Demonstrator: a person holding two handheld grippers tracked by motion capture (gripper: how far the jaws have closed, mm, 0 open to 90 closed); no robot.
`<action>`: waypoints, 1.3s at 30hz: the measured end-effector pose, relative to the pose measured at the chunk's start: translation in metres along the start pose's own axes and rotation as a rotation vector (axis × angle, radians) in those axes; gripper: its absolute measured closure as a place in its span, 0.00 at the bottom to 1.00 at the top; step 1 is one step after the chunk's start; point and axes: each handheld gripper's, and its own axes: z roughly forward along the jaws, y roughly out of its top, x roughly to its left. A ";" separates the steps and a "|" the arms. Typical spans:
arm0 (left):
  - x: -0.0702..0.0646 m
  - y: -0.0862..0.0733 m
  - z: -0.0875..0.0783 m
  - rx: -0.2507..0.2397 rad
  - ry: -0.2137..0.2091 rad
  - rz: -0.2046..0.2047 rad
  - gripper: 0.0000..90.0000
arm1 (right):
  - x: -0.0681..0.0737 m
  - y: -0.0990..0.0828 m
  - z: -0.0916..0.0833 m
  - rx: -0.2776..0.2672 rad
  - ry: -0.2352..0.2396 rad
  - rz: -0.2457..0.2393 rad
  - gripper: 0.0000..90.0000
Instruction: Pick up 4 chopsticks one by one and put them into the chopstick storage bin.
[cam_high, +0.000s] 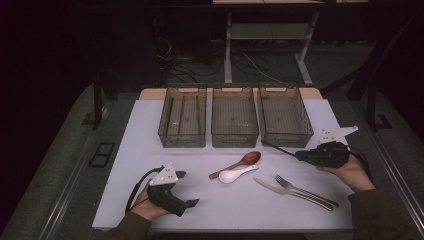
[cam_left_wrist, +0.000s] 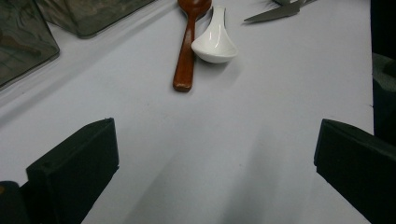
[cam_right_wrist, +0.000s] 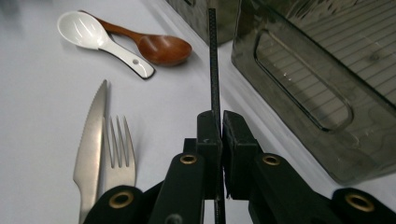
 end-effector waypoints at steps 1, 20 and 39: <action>0.000 0.000 0.000 0.001 0.000 -0.001 0.00 | 0.000 0.001 0.000 -0.006 0.002 0.002 0.95; 0.002 -0.001 0.000 0.008 0.003 -0.004 0.00 | 0.010 0.035 0.003 -0.085 0.028 0.010 0.95; 0.002 -0.001 0.002 0.009 0.003 -0.008 0.00 | 0.013 0.075 0.026 -0.106 0.027 0.028 0.95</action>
